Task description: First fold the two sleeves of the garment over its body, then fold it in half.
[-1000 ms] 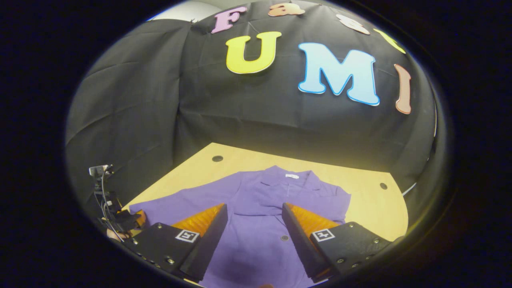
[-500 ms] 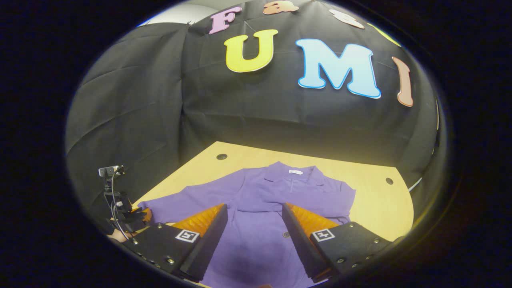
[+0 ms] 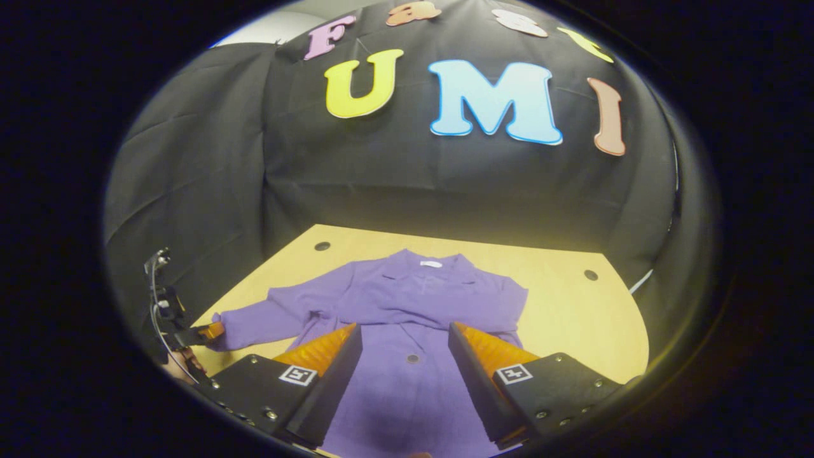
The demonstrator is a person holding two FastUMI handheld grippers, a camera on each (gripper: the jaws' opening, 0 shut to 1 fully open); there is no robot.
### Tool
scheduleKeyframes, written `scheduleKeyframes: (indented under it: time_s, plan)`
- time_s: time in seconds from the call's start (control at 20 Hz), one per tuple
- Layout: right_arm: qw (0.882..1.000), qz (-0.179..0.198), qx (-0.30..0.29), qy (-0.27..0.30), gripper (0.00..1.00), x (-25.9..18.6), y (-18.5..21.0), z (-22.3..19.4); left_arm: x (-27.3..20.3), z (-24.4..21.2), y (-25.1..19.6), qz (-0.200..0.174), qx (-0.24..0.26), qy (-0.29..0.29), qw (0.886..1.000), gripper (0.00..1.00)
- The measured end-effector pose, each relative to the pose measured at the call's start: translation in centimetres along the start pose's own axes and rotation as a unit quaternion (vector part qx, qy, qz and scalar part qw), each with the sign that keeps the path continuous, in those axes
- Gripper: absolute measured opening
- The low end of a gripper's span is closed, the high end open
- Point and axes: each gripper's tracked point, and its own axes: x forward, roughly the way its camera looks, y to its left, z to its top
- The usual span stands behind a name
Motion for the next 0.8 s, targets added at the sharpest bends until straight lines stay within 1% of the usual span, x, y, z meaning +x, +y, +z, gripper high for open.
scheduleKeyframes:
  time_s: [0.15, 0.2, 0.35, 0.5, 0.65, 0.8]
  plan:
    - [1.000, -0.009, 0.015, 0.002, 0.87, -0.5, -1.8, -0.5, -1.2, 1.6, -2.1, -0.022, -0.035, -0.009, 0.999, 0.07]
    - [1.000, -0.011, 0.019, 0.002, 0.87, -0.1, -3.1, -0.6, -1.5, 2.0, -2.7, -0.026, -0.037, -0.015, 0.999, 0.07]
    - [0.999, -0.016, 0.027, -0.002, 0.87, -0.3, -4.5, -0.7, -2.8, 3.4, -5.2, -0.046, -0.043, -0.021, 0.998, 0.07]
    - [0.999, -0.019, 0.031, -0.005, 0.87, -0.4, -5.8, -0.9, -3.5, 4.3, -8.2, -0.074, -0.067, -0.023, 0.995, 0.07]
    - [0.999, -0.018, 0.039, -0.003, 0.87, -0.3, -6.5, -1.3, -4.3, 5.0, -11.8, -0.101, -0.079, -0.026, 0.991, 0.07]
    - [0.999, -0.019, 0.044, -0.004, 0.87, -0.5, -7.3, -1.3, -4.9, 5.8, -16.7, -0.137, -0.074, -0.027, 0.987, 0.07]
